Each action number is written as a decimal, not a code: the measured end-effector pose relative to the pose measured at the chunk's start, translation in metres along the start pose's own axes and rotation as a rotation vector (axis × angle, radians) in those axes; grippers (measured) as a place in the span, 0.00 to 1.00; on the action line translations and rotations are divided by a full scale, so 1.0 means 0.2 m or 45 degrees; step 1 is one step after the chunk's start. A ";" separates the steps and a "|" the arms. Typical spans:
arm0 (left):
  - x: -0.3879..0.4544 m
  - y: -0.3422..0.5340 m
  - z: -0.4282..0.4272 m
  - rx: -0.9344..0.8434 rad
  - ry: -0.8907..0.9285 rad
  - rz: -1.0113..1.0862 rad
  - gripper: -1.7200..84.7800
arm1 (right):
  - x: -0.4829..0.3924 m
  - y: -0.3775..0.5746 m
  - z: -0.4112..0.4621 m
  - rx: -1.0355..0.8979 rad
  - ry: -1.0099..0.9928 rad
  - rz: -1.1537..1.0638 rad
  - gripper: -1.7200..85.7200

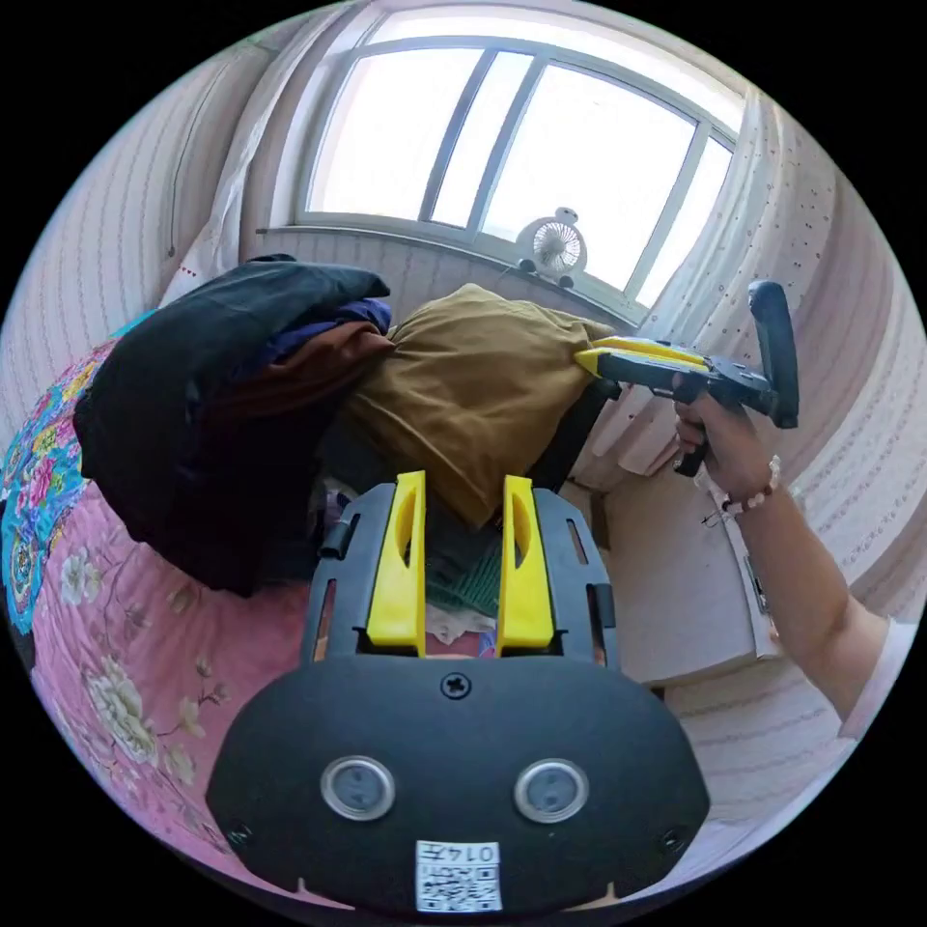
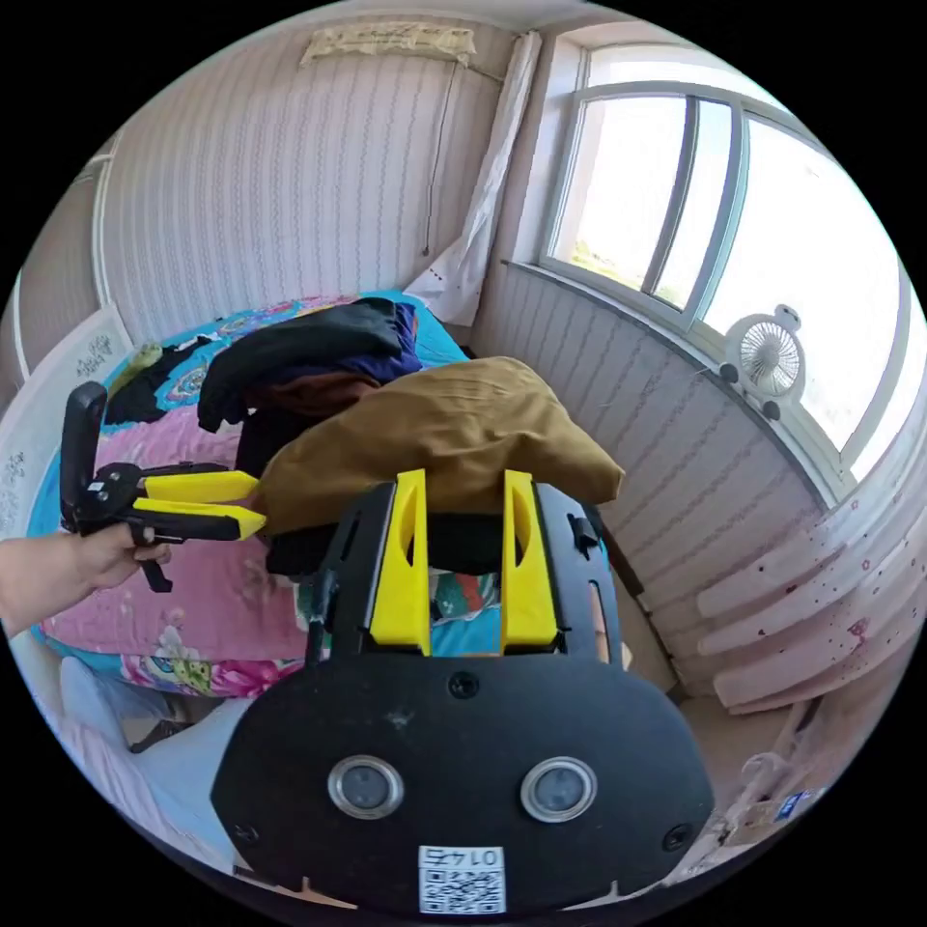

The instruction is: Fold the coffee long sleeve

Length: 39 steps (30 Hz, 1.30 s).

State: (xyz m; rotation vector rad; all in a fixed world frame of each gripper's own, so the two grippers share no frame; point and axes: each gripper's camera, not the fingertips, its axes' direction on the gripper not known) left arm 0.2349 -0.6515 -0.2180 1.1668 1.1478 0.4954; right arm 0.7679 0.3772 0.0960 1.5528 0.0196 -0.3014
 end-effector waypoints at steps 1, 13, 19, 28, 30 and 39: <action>0.02 -0.02 0.05 -0.032 -0.018 0.000 0.13 | -0.01 -0.01 0.01 -0.009 0.018 -0.024 0.13; 0.13 0.08 -0.49 0.255 0.065 0.003 0.01 | -0.13 0.02 -0.33 0.206 0.026 -0.181 0.03; 0.26 0.21 -0.63 0.186 -0.014 0.111 0.01 | -0.14 0.03 0.15 -0.163 -0.035 0.035 0.18; 0.21 0.40 -0.96 0.224 0.034 0.014 0.01 | -0.20 0.07 0.23 -0.153 -0.027 -0.029 0.04; 0.19 0.45 -1.13 0.310 0.095 -0.015 0.01 | -0.24 0.08 0.19 -0.140 -0.078 -0.086 0.04; -0.16 1.27 -2.25 0.625 -0.127 -0.273 0.01 | -1.01 0.15 0.19 -0.026 -0.699 -0.525 0.03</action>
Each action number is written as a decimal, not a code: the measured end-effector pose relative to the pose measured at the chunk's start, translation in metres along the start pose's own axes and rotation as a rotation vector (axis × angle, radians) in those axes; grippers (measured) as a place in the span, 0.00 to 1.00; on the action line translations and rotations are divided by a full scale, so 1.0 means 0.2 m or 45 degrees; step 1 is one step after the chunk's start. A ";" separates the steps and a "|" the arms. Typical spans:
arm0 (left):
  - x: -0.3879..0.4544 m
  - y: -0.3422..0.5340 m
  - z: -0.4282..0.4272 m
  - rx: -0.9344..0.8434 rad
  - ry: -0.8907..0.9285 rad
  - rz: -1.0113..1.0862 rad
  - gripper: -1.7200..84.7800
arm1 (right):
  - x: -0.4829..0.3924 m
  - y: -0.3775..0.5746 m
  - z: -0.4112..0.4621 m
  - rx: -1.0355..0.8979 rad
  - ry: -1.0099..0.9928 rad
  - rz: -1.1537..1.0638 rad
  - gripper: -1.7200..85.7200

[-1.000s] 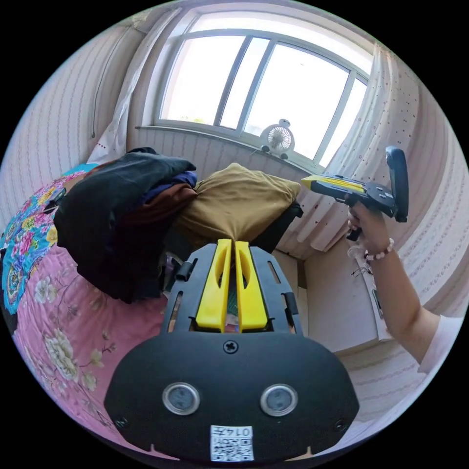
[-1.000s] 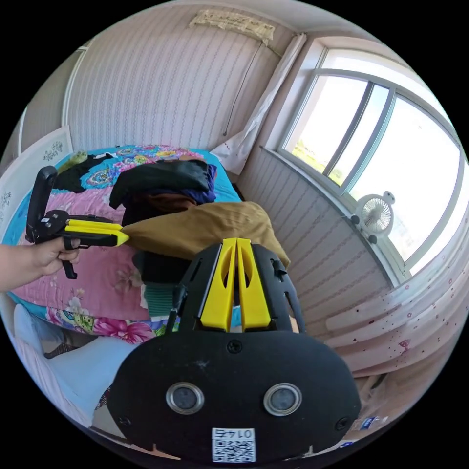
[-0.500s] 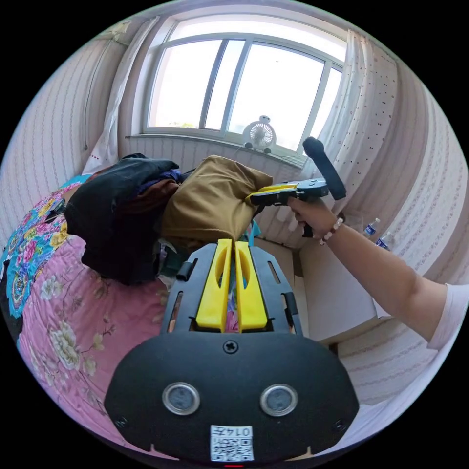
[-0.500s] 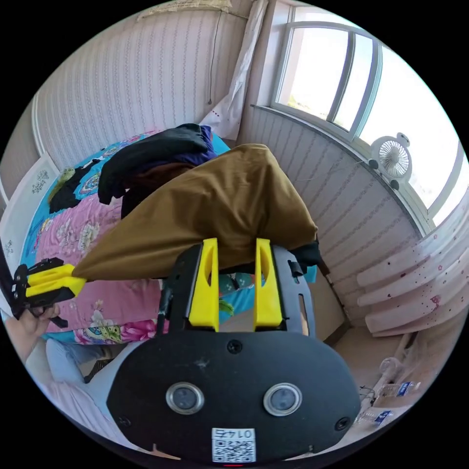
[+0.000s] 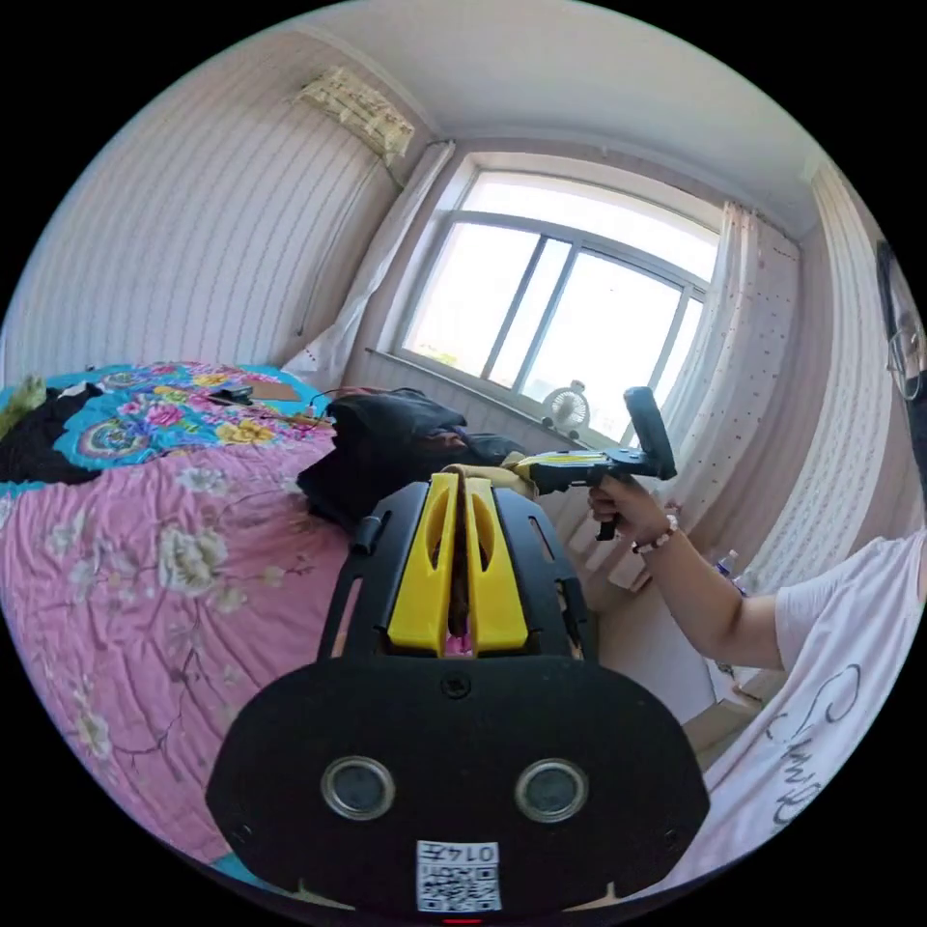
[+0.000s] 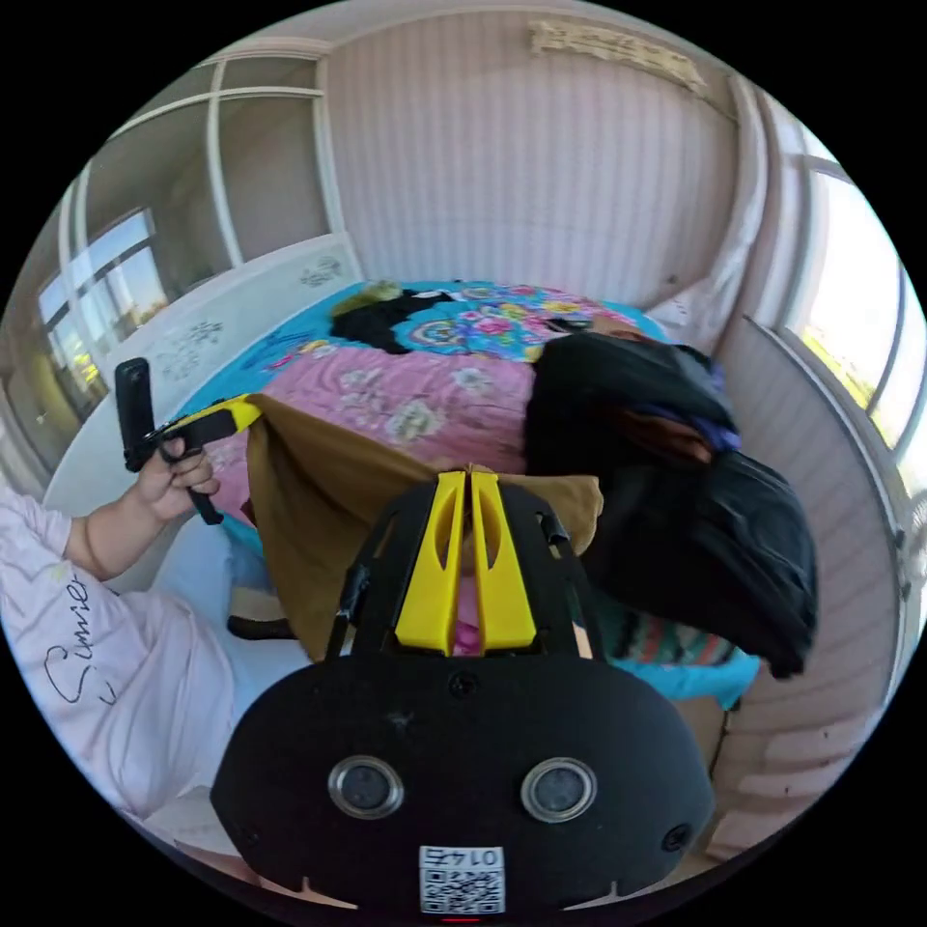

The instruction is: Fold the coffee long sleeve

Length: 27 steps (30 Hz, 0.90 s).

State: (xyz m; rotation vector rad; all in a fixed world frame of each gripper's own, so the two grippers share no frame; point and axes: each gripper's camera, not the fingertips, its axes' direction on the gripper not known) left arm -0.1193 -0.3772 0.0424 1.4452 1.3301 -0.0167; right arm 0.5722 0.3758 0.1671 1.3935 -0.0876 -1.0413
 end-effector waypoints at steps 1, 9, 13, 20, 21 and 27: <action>-0.15 0.04 -0.19 -0.005 -0.085 -0.091 0.01 | -0.10 -0.07 0.17 -0.021 -0.103 -0.049 0.03; -0.20 -0.04 -1.38 0.139 -0.593 0.004 0.01 | -0.70 -0.40 0.85 0.226 -0.698 -0.066 0.02; -0.22 0.10 -1.40 -0.108 -0.636 0.140 0.01 | -0.79 -0.46 1.08 0.140 -0.614 -0.134 0.03; -0.88 0.84 -1.07 -0.658 -0.494 -0.586 0.01 | -0.67 0.01 1.69 -0.343 -0.690 0.177 0.05; -0.90 0.87 -1.07 -0.675 -0.440 -0.606 0.01 | -0.68 0.06 1.73 -0.375 -0.701 0.185 0.06; -0.90 0.75 -1.37 -0.611 -0.461 -0.560 0.01 | -0.89 0.24 1.96 -0.515 -0.763 0.159 0.11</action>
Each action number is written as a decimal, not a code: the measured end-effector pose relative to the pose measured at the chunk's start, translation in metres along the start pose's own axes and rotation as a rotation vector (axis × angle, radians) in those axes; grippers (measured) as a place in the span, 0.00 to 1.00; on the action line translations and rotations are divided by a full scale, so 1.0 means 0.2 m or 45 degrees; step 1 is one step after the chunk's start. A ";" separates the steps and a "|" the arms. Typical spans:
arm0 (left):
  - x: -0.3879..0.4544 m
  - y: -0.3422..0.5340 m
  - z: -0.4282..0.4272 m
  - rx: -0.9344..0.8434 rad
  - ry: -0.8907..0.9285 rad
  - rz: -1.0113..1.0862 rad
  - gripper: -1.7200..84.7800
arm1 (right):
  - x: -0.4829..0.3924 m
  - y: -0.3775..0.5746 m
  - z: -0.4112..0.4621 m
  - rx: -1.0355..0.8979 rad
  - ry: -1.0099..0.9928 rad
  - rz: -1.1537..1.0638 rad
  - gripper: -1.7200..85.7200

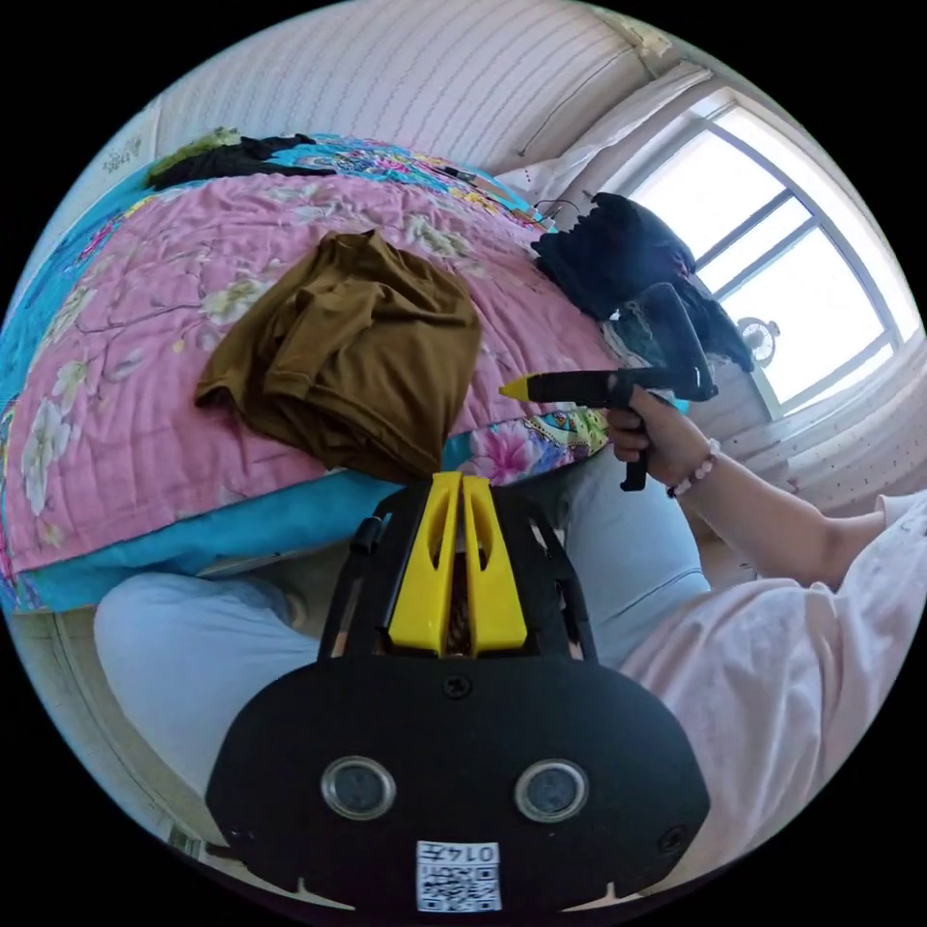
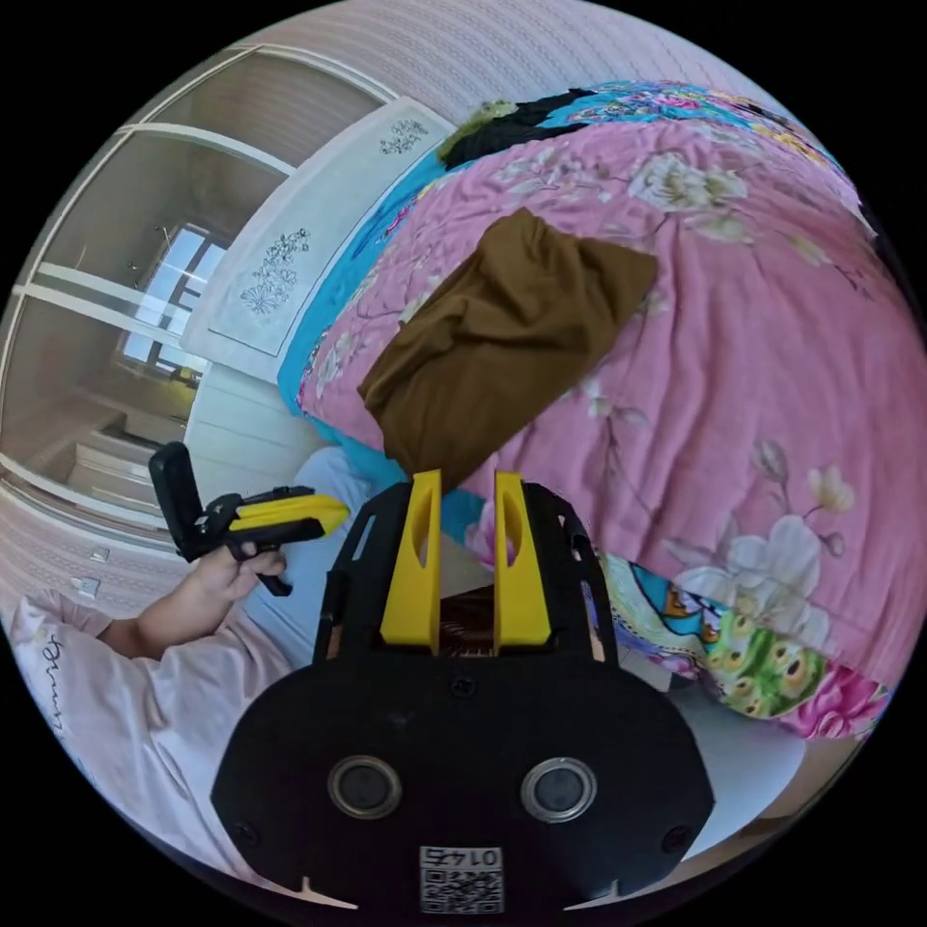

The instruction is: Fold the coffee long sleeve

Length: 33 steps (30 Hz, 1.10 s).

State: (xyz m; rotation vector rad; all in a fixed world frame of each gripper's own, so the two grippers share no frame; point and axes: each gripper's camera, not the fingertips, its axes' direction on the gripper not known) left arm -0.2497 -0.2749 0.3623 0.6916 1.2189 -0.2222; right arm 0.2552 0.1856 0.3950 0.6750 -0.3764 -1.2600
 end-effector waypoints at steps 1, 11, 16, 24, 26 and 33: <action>-0.05 -0.01 -0.09 0.025 -0.069 -0.033 0.01 | -0.05 -0.03 0.06 -0.012 0.016 -0.043 0.12; -0.65 -0.20 -0.66 0.226 -0.297 -0.354 0.10 | -0.45 -0.46 0.48 -0.073 0.158 -0.233 0.16; -0.76 -0.38 -0.59 0.015 -0.309 -0.363 0.09 | -0.35 -0.52 0.62 -0.182 0.201 -0.188 0.08; -0.67 -0.21 -1.11 0.167 -0.125 -0.250 0.01 | -0.01 -0.17 0.00 0.055 0.138 0.001 0.04; -0.59 -0.09 -1.36 0.311 0.007 -0.186 0.01 | 0.07 0.05 -0.27 0.171 0.275 0.105 0.03; -0.30 0.13 -1.88 0.487 0.305 -0.012 0.01 | 0.02 0.54 -0.72 0.420 0.343 0.151 0.03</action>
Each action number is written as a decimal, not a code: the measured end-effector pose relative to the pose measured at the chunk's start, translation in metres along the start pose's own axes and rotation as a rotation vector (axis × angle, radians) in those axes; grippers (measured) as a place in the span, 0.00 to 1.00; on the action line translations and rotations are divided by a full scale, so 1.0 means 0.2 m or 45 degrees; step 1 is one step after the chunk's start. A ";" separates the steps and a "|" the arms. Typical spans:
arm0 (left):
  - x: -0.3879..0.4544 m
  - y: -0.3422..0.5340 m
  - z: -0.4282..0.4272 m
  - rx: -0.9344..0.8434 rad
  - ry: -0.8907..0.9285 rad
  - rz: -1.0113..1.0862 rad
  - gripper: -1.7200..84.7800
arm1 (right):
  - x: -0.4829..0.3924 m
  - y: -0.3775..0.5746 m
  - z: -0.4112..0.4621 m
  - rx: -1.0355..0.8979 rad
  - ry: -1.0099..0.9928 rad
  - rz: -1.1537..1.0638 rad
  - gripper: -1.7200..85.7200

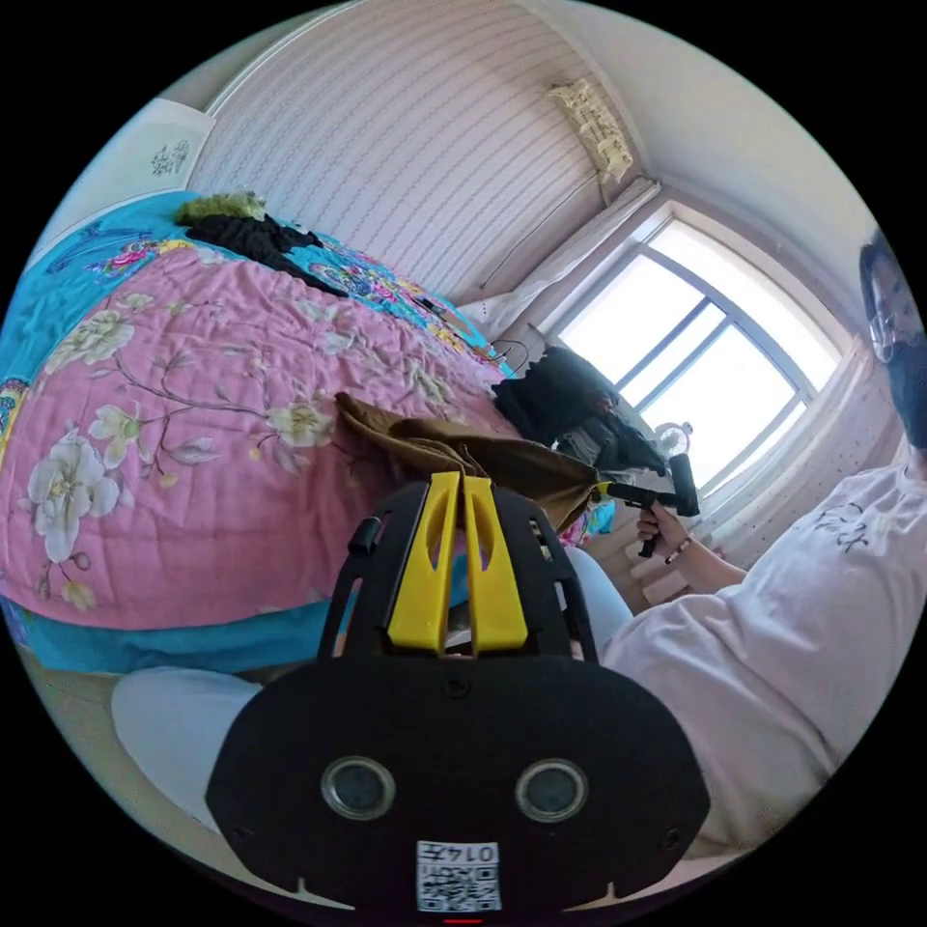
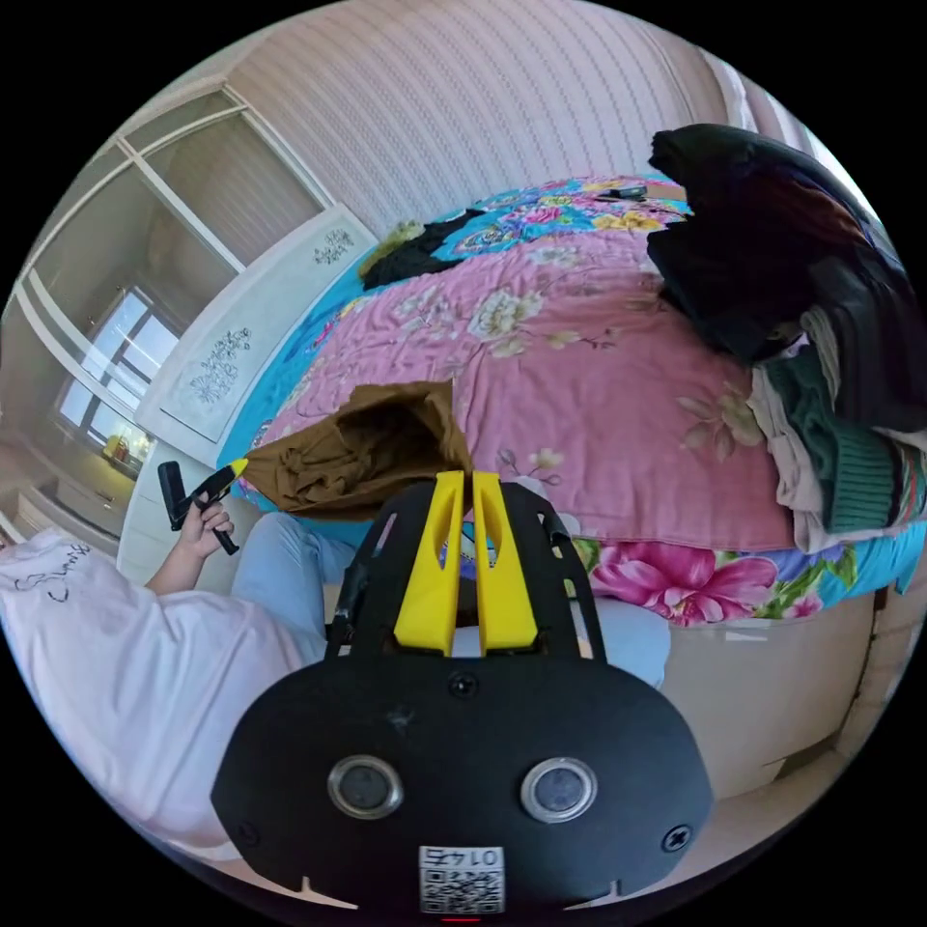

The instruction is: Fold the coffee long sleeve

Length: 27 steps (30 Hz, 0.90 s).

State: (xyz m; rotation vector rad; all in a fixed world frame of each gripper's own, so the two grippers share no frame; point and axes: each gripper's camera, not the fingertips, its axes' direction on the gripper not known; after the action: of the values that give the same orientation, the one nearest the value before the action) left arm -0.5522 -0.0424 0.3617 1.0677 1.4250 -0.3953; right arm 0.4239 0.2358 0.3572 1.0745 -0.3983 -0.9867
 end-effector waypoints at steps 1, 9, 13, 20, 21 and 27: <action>0.08 -0.02 -0.08 0.025 0.004 0.027 0.01 | 0.00 0.03 -0.07 0.046 -0.027 0.011 0.03; 0.59 -0.25 -0.67 0.247 -0.026 0.211 0.01 | -0.16 0.06 -0.46 0.247 -0.018 -0.086 0.03; 0.82 -0.28 -0.95 0.360 -0.090 0.248 0.01 | -0.22 0.10 -0.59 0.302 -0.156 -0.125 0.03; 1.27 -0.26 -1.53 0.602 0.064 0.614 0.01 | -0.28 0.25 -0.98 0.488 -0.538 -0.298 0.02; 1.32 -0.25 -1.60 0.638 0.099 0.674 0.01 | -0.30 0.28 -1.04 0.538 -0.591 -0.379 0.02; 1.74 -0.06 -2.24 0.814 0.178 1.115 0.01 | -0.48 0.55 -1.56 0.783 -0.661 -0.850 0.02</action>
State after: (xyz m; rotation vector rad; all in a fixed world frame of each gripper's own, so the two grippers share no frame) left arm -0.7672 0.4252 0.1250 2.1384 0.8138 -0.1221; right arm 0.6423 0.4996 0.3259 1.5473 -0.8308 -1.8250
